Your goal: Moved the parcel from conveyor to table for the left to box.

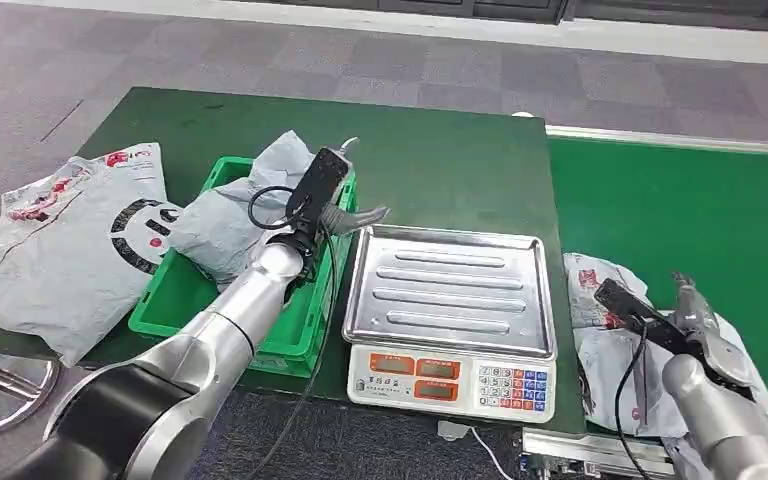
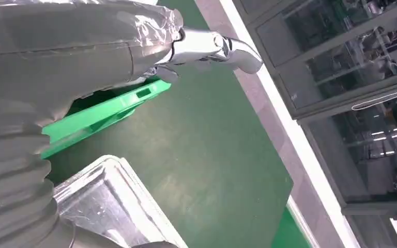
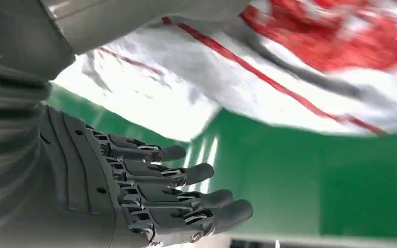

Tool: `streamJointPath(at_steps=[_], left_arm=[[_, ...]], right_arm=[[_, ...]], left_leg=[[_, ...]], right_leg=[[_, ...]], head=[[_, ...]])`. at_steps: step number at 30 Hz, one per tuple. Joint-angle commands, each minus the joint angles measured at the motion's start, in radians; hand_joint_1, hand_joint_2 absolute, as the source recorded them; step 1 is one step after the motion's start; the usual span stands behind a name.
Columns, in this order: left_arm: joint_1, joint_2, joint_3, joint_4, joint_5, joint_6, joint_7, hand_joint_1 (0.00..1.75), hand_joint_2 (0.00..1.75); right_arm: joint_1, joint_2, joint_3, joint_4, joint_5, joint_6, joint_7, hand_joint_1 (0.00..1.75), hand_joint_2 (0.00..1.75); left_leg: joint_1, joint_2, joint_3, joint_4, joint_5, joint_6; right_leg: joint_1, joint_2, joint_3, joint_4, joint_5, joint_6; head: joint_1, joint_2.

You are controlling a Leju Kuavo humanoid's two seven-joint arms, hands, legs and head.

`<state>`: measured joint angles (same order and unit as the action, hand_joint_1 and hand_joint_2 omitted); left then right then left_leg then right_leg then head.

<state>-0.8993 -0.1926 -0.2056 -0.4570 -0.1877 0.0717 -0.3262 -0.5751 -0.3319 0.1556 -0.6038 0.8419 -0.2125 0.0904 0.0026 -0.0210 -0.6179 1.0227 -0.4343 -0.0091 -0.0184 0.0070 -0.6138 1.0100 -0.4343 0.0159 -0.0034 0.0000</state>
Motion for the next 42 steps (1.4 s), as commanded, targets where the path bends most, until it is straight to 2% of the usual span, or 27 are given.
streamJointPath(at_steps=[1,11,19,29,35,36,37,42], left_arm=[[-0.038,0.019,-0.067,0.049,0.006,-0.009,0.006,0.00,1.75],[-0.039,0.020,-0.079,0.052,0.008,-0.017,0.005,0.00,1.75],[-0.046,0.016,-0.095,0.052,0.016,-0.018,0.013,0.00,1.75],[-0.047,0.017,-0.095,0.051,0.017,-0.015,0.015,0.00,1.75],[-0.048,0.020,-0.093,0.046,0.024,-0.006,0.024,0.00,1.75],[-0.046,0.022,-0.091,0.047,0.024,-0.001,0.023,0.00,1.75],[-0.041,0.026,-0.089,0.045,0.025,0.001,0.022,0.00,1.75],[-0.025,0.036,-0.085,0.032,0.030,0.001,0.014,0.00,1.75]], right_arm=[[-0.016,0.080,-0.018,-0.009,0.005,-0.002,-0.004,0.00,1.75],[-0.001,0.115,-0.014,0.062,0.000,0.026,-0.034,0.00,1.75],[0.019,0.074,0.035,0.109,0.007,0.164,-0.009,0.00,1.75],[0.006,0.062,0.036,0.110,0.007,0.172,0.002,0.00,1.75],[-0.013,0.037,0.062,0.114,0.030,0.196,0.046,0.00,1.75],[-0.013,0.038,0.058,0.109,0.028,0.185,0.044,0.09,1.75],[-0.017,0.043,0.056,0.105,0.025,0.180,0.042,1.75,1.75],[-0.037,0.061,0.053,0.089,0.014,0.157,0.030,1.75,1.75]], left_leg=[[0.001,0.004,0.002,-0.001,-0.001,0.000],[0.001,0.004,0.004,-0.002,-0.001,-0.001],[0.001,0.001,0.003,-0.002,-0.001,0.000],[0.000,0.002,0.002,0.000,-0.001,0.000],[0.000,0.002,0.001,0.000,-0.001,0.000],[0.001,0.003,0.002,-0.001,-0.001,0.000],[0.000,0.002,0.001,0.000,-0.001,0.000],[0.000,0.005,0.003,-0.001,-0.001,0.000]], right_leg=[[0.001,0.002,0.001,-0.001,0.000,-0.001],[0.001,0.002,0.003,-0.003,0.000,-0.002],[0.001,-0.001,0.003,-0.003,0.000,-0.001],[0.001,0.000,0.001,-0.001,0.000,-0.001],[0.001,0.000,0.001,0.000,0.000,-0.001],[0.001,0.000,0.002,-0.002,0.000,-0.001],[0.000,0.000,0.001,0.000,0.000,-0.001],[0.000,0.003,0.002,-0.002,0.001,-0.001]], head=[[0.000,0.000],[0.000,0.000],[0.000,0.000],[0.000,0.000],[0.000,0.000],[0.000,0.000],[0.000,0.000],[0.000,0.000]])
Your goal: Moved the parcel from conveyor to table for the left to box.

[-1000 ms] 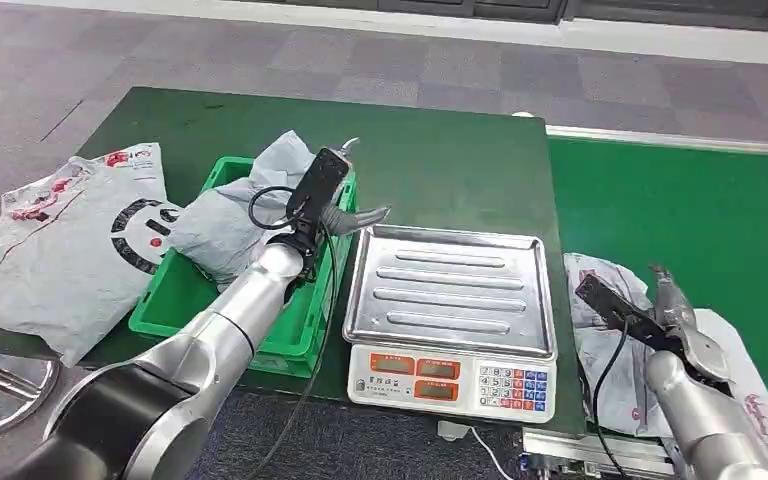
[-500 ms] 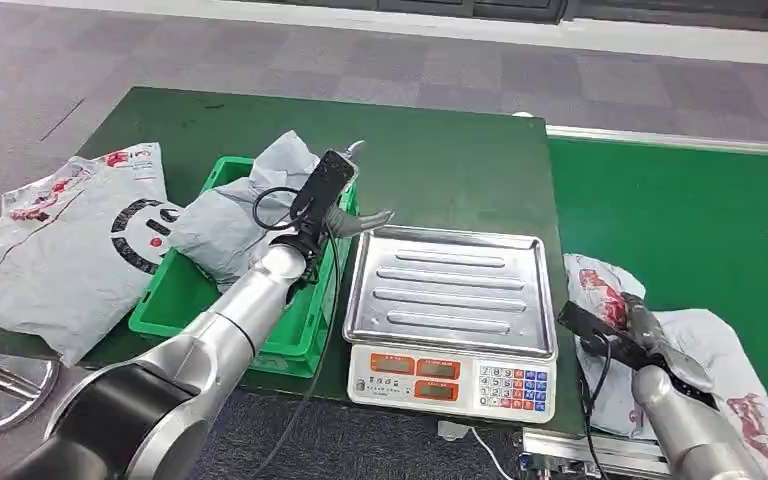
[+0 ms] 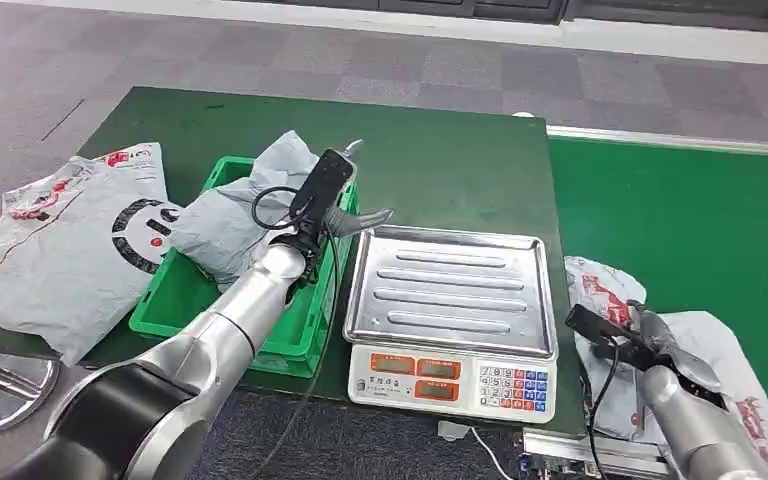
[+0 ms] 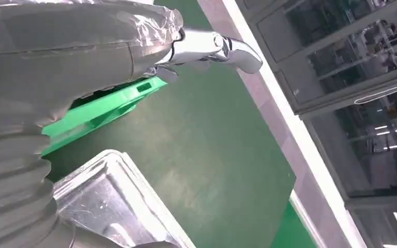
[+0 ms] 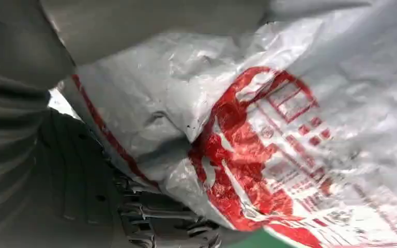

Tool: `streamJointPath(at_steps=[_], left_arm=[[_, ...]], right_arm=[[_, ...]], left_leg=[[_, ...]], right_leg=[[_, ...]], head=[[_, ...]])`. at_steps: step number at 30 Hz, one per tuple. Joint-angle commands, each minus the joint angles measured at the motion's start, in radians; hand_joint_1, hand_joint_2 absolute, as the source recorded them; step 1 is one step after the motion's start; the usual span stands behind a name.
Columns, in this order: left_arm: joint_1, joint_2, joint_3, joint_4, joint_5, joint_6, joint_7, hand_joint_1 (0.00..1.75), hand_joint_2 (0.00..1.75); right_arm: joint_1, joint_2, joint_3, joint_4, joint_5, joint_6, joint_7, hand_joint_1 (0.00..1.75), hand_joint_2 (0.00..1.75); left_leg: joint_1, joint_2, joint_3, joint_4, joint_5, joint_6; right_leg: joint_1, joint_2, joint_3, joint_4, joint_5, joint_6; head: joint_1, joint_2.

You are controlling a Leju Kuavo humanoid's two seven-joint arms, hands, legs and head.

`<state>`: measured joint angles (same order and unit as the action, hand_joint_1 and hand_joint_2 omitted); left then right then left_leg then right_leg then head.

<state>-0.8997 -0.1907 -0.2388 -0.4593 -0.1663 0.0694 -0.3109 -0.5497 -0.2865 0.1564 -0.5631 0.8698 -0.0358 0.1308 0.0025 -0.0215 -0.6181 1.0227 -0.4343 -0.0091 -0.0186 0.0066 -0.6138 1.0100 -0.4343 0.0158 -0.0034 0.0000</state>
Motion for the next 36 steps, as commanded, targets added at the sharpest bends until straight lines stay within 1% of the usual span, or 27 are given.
streamJointPath(at_steps=[1,6,11,14,15,19,22,23,26,27,29,30,31,32,33,34,36], left_arm=[[-0.022,0.036,-0.051,0.029,0.009,0.004,-0.001,0.00,1.75],[-0.022,0.036,-0.052,0.029,0.009,0.004,-0.001,0.00,1.75],[-0.022,0.036,-0.052,0.029,0.009,0.004,-0.001,0.00,1.75],[-0.020,0.038,-0.051,0.025,0.010,0.006,0.000,0.00,1.75],[-0.020,0.038,-0.052,0.025,0.010,0.006,0.000,0.00,1.75],[-0.020,0.039,-0.052,0.025,0.010,0.006,0.000,0.00,1.75],[-0.022,0.043,-0.053,0.032,0.009,0.015,0.006,0.00,1.75],[-0.022,0.044,-0.053,0.033,0.010,0.017,0.006,0.00,1.75],[-0.024,0.045,-0.052,0.036,0.010,0.018,0.004,0.00,1.75],[-0.025,0.044,-0.053,0.036,0.010,0.018,0.003,0.00,1.75],[-0.032,0.037,-0.055,0.039,0.011,0.015,0.003,0.00,1.75],[-0.042,0.028,-0.058,0.047,0.009,0.014,0.006,0.00,1.75],[-0.051,0.022,-0.060,0.056,0.009,0.011,0.007,0.00,1.75],[-0.059,0.014,-0.060,0.063,0.010,0.013,0.008,0.00,1.75],[-0.068,0.002,-0.063,0.069,0.008,0.013,0.008,0.00,1.75],[-0.070,-0.002,-0.064,0.070,0.008,0.016,0.010,0.00,1.75],[-0.071,-0.004,-0.065,0.070,0.008,0.017,0.012,0.00,1.75]], right_arm=[[-0.063,0.016,0.048,0.043,-0.023,-0.025,-0.020,1.75,1.75],[-0.063,0.015,0.048,0.042,-0.023,-0.025,-0.020,1.75,1.75],[-0.063,0.015,0.048,0.042,-0.023,-0.025,-0.020,1.75,1.75],[-0.060,0.015,0.041,0.034,-0.039,-0.040,-0.037,1.75,1.75],[-0.060,0.015,0.040,0.033,-0.041,-0.041,-0.037,1.75,1.75],[-0.060,0.015,0.039,0.032,-0.043,-0.043,-0.039,1.75,1.75],[-0.054,0.021,0.007,-0.013,-0.079,-0.111,-0.069,1.75,1.75],[-0.046,0.025,-0.011,-0.053,-0.092,-0.154,-0.081,1.75,1.75],[-0.019,0.027,-0.042,-0.169,-0.110,-0.230,-0.099,1.75,1.75],[0.023,0.022,-0.064,-0.274,-0.120,-0.260,-0.104,1.75,1.75],[0.089,0.014,-0.104,-0.426,-0.137,-0.320,-0.121,1.75,1.75],[0.140,0.010,-0.137,-0.534,-0.165,-0.354,-0.150,1.75,1.75],[0.170,0.006,-0.158,-0.602,-0.190,-0.370,-0.168,1.75,1.75],[0.196,0.004,-0.180,-0.658,-0.215,-0.396,-0.198,1.75,1.75],[0.257,0.000,-0.216,-0.756,-0.283,-0.444,-0.265,1.75,1.75],[0.280,-0.007,-0.224,-0.787,-0.290,-0.438,-0.259,1.75,1.75],[0.294,-0.009,-0.228,-0.806,-0.292,-0.434,-0.256,1.75,1.75]], left_leg=[[0.000,0.004,0.001,0.000,-0.001,0.000],[0.000,0.005,0.003,-0.001,-0.001,0.000],[0.000,0.003,0.001,0.000,-0.001,0.000],[0.000,0.005,0.003,-0.001,-0.001,0.000],[0.000,0.003,0.001,-0.001,-0.001,0.000],[0.000,0.004,0.003,-0.001,-0.001,0.000],[0.000,0.003,0.001,0.000,-0.001,0.000],[0.000,0.005,0.002,-0.001,-0.001,0.000],[0.000,0.005,0.001,-0.001,-0.001,0.000],[0.000,0.006,0.002,-0.001,-0.001,0.000],[0.000,0.005,0.002,-0.002,-0.001,-0.001],[0.000,0.002,0.000,0.000,-0.001,0.000],[0.000,0.002,0.001,-0.001,-0.001,0.000],[0.000,0.000,0.000,0.000,-0.001,0.000],[0.001,-0.002,0.001,-0.001,-0.001,0.000],[0.000,-0.002,-0.001,0.000,-0.001,0.000],[0.000,-0.004,0.000,0.000,-0.001,0.000]], right_leg=[[0.000,0.002,0.000,-0.001,0.000,-0.001],[0.001,0.002,0.002,-0.002,0.000,-0.002],[0.000,0.001,0.001,-0.001,0.000,-0.001],[0.001,0.002,0.002,-0.002,0.000,-0.001],[0.000,0.002,0.001,-0.001,0.000,-0.001],[0.001,0.002,0.002,-0.002,0.000,-0.001],[0.000,0.002,0.000,0.000,0.000,-0.001],[0.001,0.002,0.001,-0.001,0.000,-0.001],[0.000,0.003,0.000,0.000,0.000,-0.001],[0.000,0.004,0.001,-0.001,0.000,-0.002],[0.000,0.002,0.001,-0.001,0.000,-0.002],[0.001,0.000,0.000,0.000,-0.001,-0.001],[0.001,0.000,0.001,-0.001,-0.001,-0.001],[0.001,-0.002,0.000,0.000,-0.001,-0.001],[0.001,-0.004,0.001,-0.001,-0.002,-0.002],[0.000,-0.004,-0.001,0.000,-0.002,-0.001],[0.001,-0.006,0.000,0.000,-0.003,-0.001]], head=[[0.000,0.000],[0.000,0.000],[0.000,0.000],[0.000,0.000],[0.000,0.000],[0.000,0.000],[0.000,0.000],[0.000,0.000],[0.000,0.000],[0.000,0.000],[0.000,0.000],[0.000,0.000],[0.000,0.000],[0.000,0.000],[0.000,0.000],[0.000,0.000],[0.000,0.000]])
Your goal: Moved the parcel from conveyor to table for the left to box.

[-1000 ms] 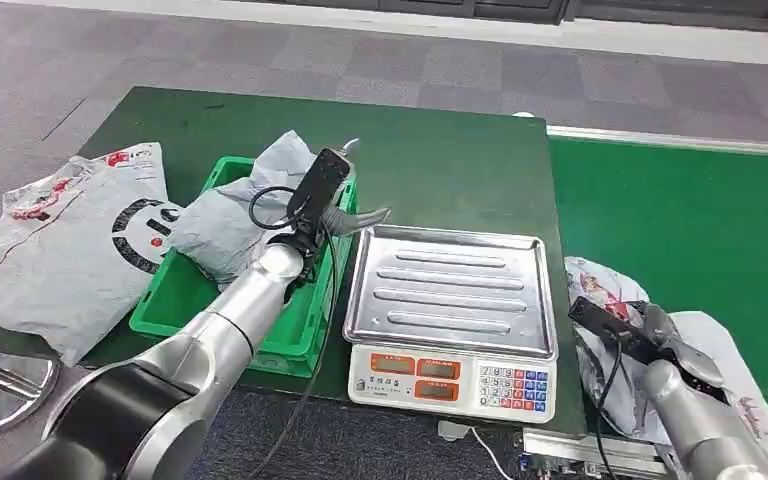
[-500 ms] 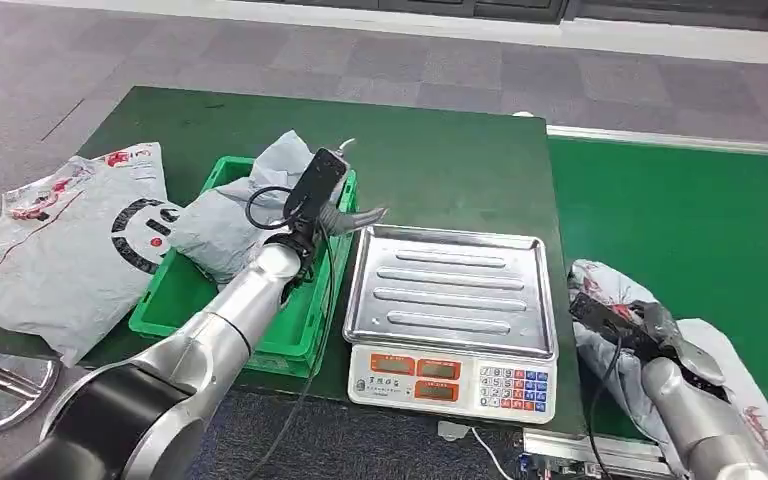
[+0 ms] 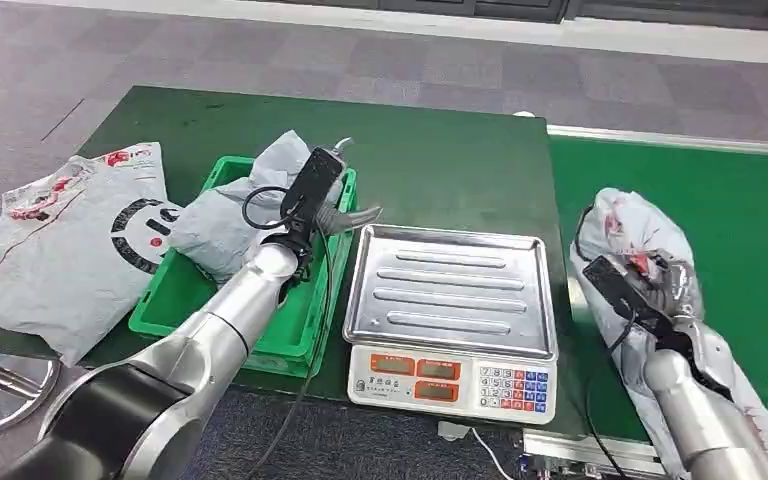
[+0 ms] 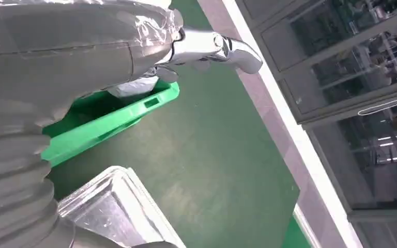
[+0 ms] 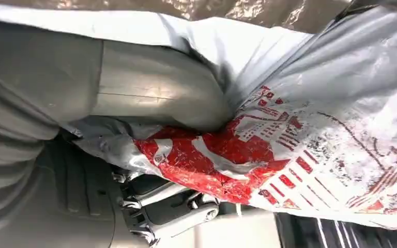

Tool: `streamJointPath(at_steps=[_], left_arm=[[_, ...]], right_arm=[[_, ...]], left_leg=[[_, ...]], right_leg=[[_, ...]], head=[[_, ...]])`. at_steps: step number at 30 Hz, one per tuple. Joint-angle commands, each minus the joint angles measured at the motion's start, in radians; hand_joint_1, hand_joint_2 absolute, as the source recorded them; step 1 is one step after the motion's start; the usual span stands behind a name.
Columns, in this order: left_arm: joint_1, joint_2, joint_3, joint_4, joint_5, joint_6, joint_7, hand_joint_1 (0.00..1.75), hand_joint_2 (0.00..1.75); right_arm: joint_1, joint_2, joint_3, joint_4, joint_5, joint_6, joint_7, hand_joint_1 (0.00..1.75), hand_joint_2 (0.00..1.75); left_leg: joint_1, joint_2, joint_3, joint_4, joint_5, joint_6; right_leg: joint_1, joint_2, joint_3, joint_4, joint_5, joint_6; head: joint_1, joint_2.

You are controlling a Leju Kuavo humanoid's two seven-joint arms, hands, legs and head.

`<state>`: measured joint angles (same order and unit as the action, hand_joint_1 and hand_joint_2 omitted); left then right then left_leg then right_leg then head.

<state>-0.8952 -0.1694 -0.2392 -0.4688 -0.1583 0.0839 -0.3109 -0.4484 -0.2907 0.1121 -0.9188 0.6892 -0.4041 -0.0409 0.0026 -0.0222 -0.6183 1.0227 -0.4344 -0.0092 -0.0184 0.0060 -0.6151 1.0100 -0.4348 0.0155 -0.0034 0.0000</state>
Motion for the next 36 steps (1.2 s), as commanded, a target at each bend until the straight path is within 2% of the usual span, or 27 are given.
streamJointPath(at_steps=[1,9,14,17,19,20,22,23,24,28,31,32,34,36], left_arm=[[-0.076,-0.025,-0.064,0.080,0.000,0.003,0.012,0.00,1.75],[-0.080,-0.024,-0.068,0.092,0.003,0.002,0.000,0.00,1.75],[-0.078,-0.023,-0.068,0.100,0.012,0.003,-0.011,0.00,1.75],[-0.074,-0.017,-0.070,0.096,0.021,0.002,-0.025,0.00,1.75],[-0.073,-0.023,-0.068,0.092,0.029,0.003,-0.033,0.00,1.75],[-0.077,-0.030,-0.072,0.094,0.028,-0.001,-0.033,0.00,1.75],[-0.089,-0.050,-0.085,0.101,0.023,-0.004,-0.025,0.00,1.75],[-0.092,-0.054,-0.088,0.101,0.023,-0.005,-0.023,0.00,1.75],[-0.097,-0.066,-0.091,0.103,0.023,0.000,-0.017,0.00,1.75],[-0.107,-0.076,-0.097,0.112,0.027,0.001,-0.012,0.00,1.75],[-0.111,-0.078,-0.100,0.115,0.034,0.009,-0.019,0.00,1.75],[-0.110,-0.077,-0.101,0.113,0.036,0.011,-0.021,0.00,1.75],[-0.111,-0.075,-0.104,0.112,0.039,0.011,-0.020,0.00,1.75],[-0.110,-0.074,-0.105,0.112,0.039,0.011,-0.021,0.00,1.75]], right_arm=[[0.193,-0.004,-0.184,-0.450,-0.112,-0.066,-0.084,1.75,1.75],[0.289,0.017,-0.226,-0.565,-0.171,-0.137,-0.152,1.75,1.75],[0.275,0.002,-0.208,-0.533,-0.206,-0.103,-0.165,1.75,1.75],[0.156,0.008,-0.123,-0.419,-0.182,-0.030,-0.150,1.75,1.75],[-0.022,0.027,-0.018,-0.257,-0.139,0.021,-0.111,1.75,1.75],[-0.085,0.037,0.023,-0.195,-0.116,0.016,-0.094,1.75,1.75],[-0.180,0.069,0.091,-0.098,-0.100,0.035,-0.076,1.75,1.75],[-0.194,0.077,0.103,-0.085,-0.097,0.038,-0.071,1.75,1.75],[-0.209,0.088,0.120,-0.068,-0.094,0.048,-0.064,1.75,1.75],[-0.271,0.107,0.182,0.014,-0.120,0.126,-0.045,1.75,1.75],[-0.370,0.140,0.260,0.134,-0.179,0.203,-0.070,1.75,1.75],[-0.396,0.165,0.282,0.177,-0.193,0.226,-0.076,1.75,1.75],[-0.409,0.196,0.310,0.206,-0.199,0.208,-0.075,1.75,1.75],[-0.407,0.197,0.312,0.208,-0.199,0.204,-0.075,1.75,1.75]], left_leg=[[0.000,-0.002,-0.001,0.000,-0.001,0.000],[0.000,0.000,-0.001,0.000,-0.001,0.000],[0.000,0.002,0.001,0.000,-0.002,0.000],[0.001,0.006,0.002,-0.001,-0.002,0.000],[0.000,0.011,0.003,-0.001,-0.003,0.000],[0.001,0.013,0.007,-0.004,-0.002,0.000],[0.000,0.022,0.003,0.000,-0.003,0.000],[0.000,0.025,0.002,0.000,-0.003,0.000],[0.001,0.019,-0.001,0.000,-0.002,-0.001],[0.001,0.014,-0.001,-0.001,0.002,-0.001],[0.000,0.011,-0.002,0.000,0.003,-0.001],[0.000,0.014,-0.002,0.000,0.003,-0.001],[0.000,0.017,0.000,-0.002,0.003,-0.001],[0.000,0.014,-0.001,-0.002,0.003,-0.002]], right_leg=[[0.001,-0.004,0.001,0.000,-0.002,-0.001],[0.000,-0.002,0.000,0.000,-0.001,-0.001],[0.001,-0.001,0.001,-0.001,-0.001,-0.001],[0.001,0.002,0.002,-0.002,-0.001,-0.001],[0.001,0.006,0.002,-0.002,0.001,-0.002],[0.002,0.007,0.005,-0.006,0.002,-0.002],[0.000,0.017,-0.003,-0.001,0.004,-0.001],[0.000,0.020,-0.003,-0.001,0.005,-0.001],[0.001,0.016,-0.003,-0.001,0.005,-0.001],[0.001,0.012,-0.004,0.000,0.006,-0.002],[0.000,0.009,-0.005,0.001,0.006,-0.001],[0.000,0.011,-0.005,0.001,0.006,-0.002],[0.001,0.014,-0.004,0.000,0.007,-0.002],[0.001,0.011,-0.004,0.000,0.006,-0.002]], head=[[0.000,0.000],[0.000,0.000],[0.000,0.000],[0.000,0.000],[0.000,0.000],[0.000,0.000],[0.000,0.000],[0.000,0.000],[0.000,0.000],[0.000,0.000],[0.000,0.000],[0.000,0.000],[0.000,0.000],[0.000,0.000]])
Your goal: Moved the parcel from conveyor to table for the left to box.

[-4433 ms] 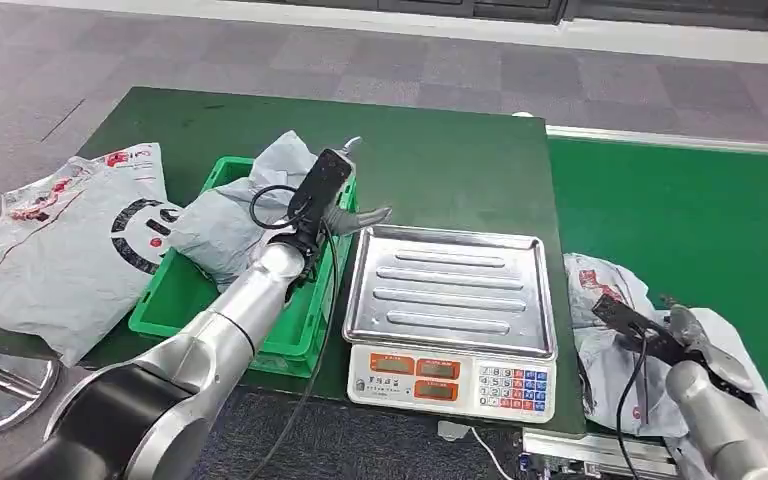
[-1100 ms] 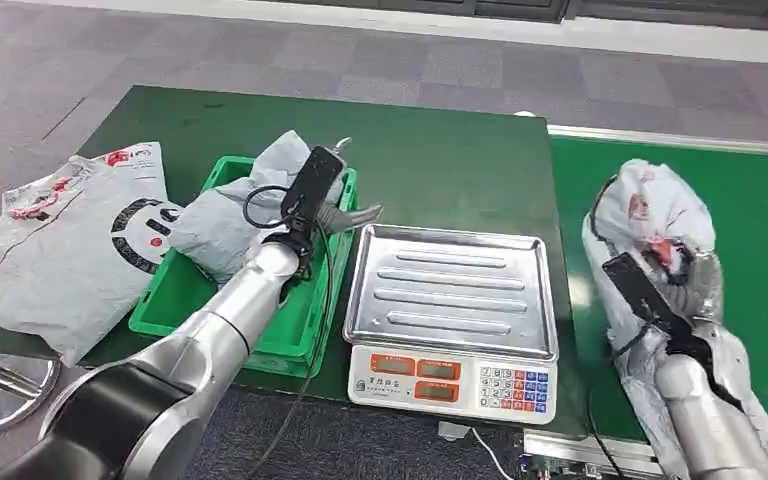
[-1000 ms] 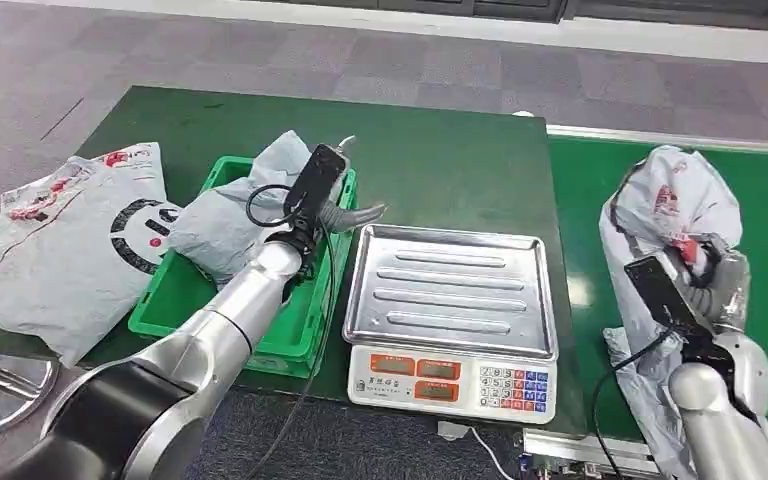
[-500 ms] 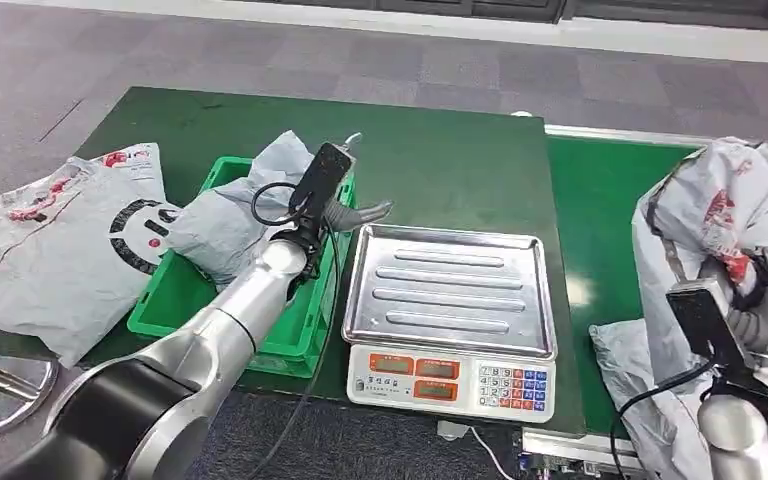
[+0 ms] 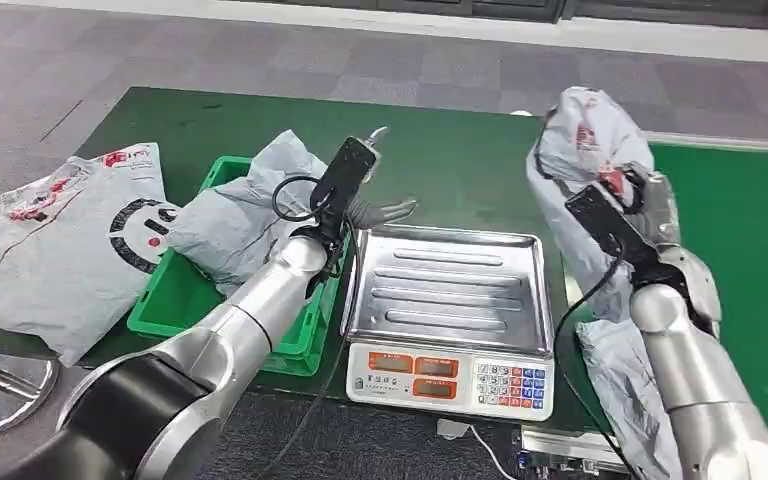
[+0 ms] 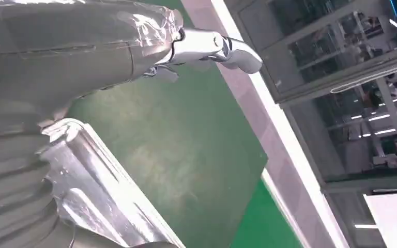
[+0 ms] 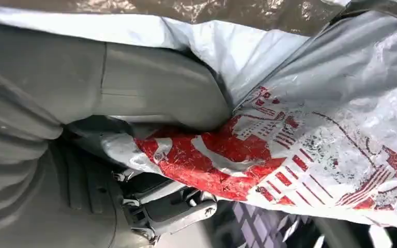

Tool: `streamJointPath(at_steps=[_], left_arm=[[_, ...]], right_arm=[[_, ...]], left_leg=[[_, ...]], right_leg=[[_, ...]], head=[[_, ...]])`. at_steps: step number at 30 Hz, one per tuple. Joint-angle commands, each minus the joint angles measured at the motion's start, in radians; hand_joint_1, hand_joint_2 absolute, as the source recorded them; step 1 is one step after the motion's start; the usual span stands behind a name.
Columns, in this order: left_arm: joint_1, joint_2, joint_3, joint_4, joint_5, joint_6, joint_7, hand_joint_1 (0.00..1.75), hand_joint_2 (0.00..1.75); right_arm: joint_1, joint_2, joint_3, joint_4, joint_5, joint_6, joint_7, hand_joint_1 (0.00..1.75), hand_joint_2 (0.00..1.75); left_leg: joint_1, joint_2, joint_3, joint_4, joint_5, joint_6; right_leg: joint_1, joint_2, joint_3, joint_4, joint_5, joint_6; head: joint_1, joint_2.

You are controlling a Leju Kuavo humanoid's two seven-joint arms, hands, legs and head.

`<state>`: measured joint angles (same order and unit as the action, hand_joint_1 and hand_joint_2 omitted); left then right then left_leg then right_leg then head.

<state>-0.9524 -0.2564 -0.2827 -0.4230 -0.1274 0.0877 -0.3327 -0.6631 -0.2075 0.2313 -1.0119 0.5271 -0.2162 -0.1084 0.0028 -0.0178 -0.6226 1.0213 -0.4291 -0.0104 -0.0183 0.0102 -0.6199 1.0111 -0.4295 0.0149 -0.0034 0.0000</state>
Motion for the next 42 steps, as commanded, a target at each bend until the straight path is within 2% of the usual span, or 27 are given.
streamJointPath(at_steps=[1,3,4,5,10,15,16,17,23,27,28,29,32,40,42], left_arm=[[-0.053,0.013,-0.062,0.066,0.009,0.007,0.001,0.00,1.75],[-0.053,0.013,-0.062,0.066,0.010,0.007,0.001,0.00,1.75],[-0.053,0.013,-0.063,0.067,0.010,0.008,0.001,0.00,1.75],[-0.053,0.012,-0.062,0.068,0.011,0.014,0.003,0.00,1.75],[-0.053,0.019,-0.063,0.070,0.014,0.015,0.001,0.00,1.75],[-0.053,0.019,-0.063,0.069,0.015,0.015,0.001,0.00,1.75],[-0.053,0.019,-0.066,0.068,0.014,0.017,0.003,0.00,1.75],[-0.051,0.019,-0.068,0.066,0.016,0.020,0.004,0.00,1.75],[-0.047,0.028,-0.075,0.054,0.022,0.029,0.005,0.00,1.75],[-0.044,0.039,-0.079,0.045,0.016,0.052,0.004,0.00,1.75],[-0.044,0.039,-0.078,0.042,0.015,0.056,0.006,0.00,1.75],[-0.043,0.040,-0.076,0.037,0.014,0.059,0.007,0.00,1.75],[-0.030,0.053,-0.074,0.019,0.005,0.071,0.002,0.00,1.75],[-0.028,0.055,-0.074,0.018,0.005,0.069,0.002,0.00,1.75],[-0.025,0.054,-0.075,0.014,-0.002,0.075,-0.003,0.00,1.75]], right_arm=[[-0.194,0.113,0.197,0.306,-0.038,0.018,-0.009,1.75,1.75],[-0.191,0.110,0.202,0.305,-0.042,0.015,-0.012,1.75,1.75],[-0.191,0.109,0.206,0.306,-0.046,0.018,-0.013,1.75,1.75],[-0.189,0.131,0.214,0.322,-0.066,0.071,-0.006,1.75,1.75],[-0.167,0.204,0.277,0.368,-0.078,0.164,0.017,1.75,1.75],[-0.170,0.197,0.278,0.368,-0.078,0.164,0.018,1.75,1.75],[-0.169,0.193,0.310,0.378,-0.103,0.297,0.025,1.75,1.75],[-0.144,0.193,0.342,0.375,-0.103,0.330,0.027,1.75,1.75],[-0.110,0.188,0.434,0.372,-0.099,0.363,0.023,1.75,1.75],[-0.060,0.178,0.485,0.330,-0.082,0.374,0.063,1.75,1.75],[-0.060,0.180,0.491,0.339,-0.076,0.372,0.072,1.13,1.75],[-0.064,0.181,0.494,0.350,-0.063,0.348,0.081,0.00,1.75],[-0.080,0.192,0.479,0.371,-0.041,0.279,0.089,0.00,1.75],[-0.081,0.190,0.477,0.371,-0.041,0.279,0.087,0.00,1.75],[-0.065,0.183,0.429,0.369,-0.102,0.306,0.043,0.00,1.75]], left_leg=[[0.000,0.004,0.002,0.000,-0.001,0.000],[0.001,0.006,0.004,-0.001,-0.001,-0.001],[0.001,0.003,0.002,0.000,-0.001,0.000],[0.000,0.002,0.003,-0.001,-0.001,0.000],[0.000,0.005,0.003,-0.001,-0.001,-0.001],[0.001,0.002,0.002,-0.001,-0.001,-0.001],[0.001,0.001,0.001,0.000,-0.001,-0.001],[0.001,0.001,0.002,-0.001,-0.001,-0.001],[0.001,0.002,0.003,-0.002,-0.001,-0.001],[0.001,-0.001,0.003,-0.002,0.000,-0.001],[0.002,-0.001,0.004,-0.002,0.000,-0.001],[0.002,0.000,0.005,-0.003,0.000,-0.001],[0.001,0.001,0.003,-0.001,0.000,-0.001],[0.001,0.000,0.003,-0.002,0.000,-0.001],[0.001,0.000,0.004,-0.002,0.000,-0.001]], right_leg=[[0.001,0.003,0.001,0.000,0.000,-0.001],[0.001,0.003,0.002,-0.002,0.000,-0.002],[0.001,0.001,0.001,-0.001,0.000,-0.001],[0.001,0.000,0.002,-0.001,0.000,-0.001],[0.001,0.003,0.002,-0.001,0.000,-0.001],[0.001,0.000,0.001,-0.001,0.000,-0.002],[0.001,-0.001,0.000,0.000,0.000,-0.001],[0.002,-0.001,0.002,-0.001,-0.001,-0.002],[0.001,0.000,0.002,-0.002,0.000,-0.001],[0.002,-0.002,0.002,-0.002,-0.001,-0.002],[0.002,-0.003,0.004,-0.003,-0.001,-0.002],[0.002,-0.003,0.005,-0.004,0.000,-0.002],[0.001,-0.001,0.002,-0.001,-0.001,-0.001],[0.001,-0.001,0.002,-0.002,0.000,-0.001],[0.001,-0.001,0.003,-0.002,0.000,-0.002]], head=[[0.000,0.000],[0.000,0.000],[0.000,0.000],[0.000,0.000],[0.000,0.000],[0.000,0.000],[0.000,0.000],[0.000,0.000],[0.000,0.000],[0.000,0.000],[0.000,0.000],[0.000,0.000],[0.000,0.000],[0.000,0.000],[0.000,0.000]])
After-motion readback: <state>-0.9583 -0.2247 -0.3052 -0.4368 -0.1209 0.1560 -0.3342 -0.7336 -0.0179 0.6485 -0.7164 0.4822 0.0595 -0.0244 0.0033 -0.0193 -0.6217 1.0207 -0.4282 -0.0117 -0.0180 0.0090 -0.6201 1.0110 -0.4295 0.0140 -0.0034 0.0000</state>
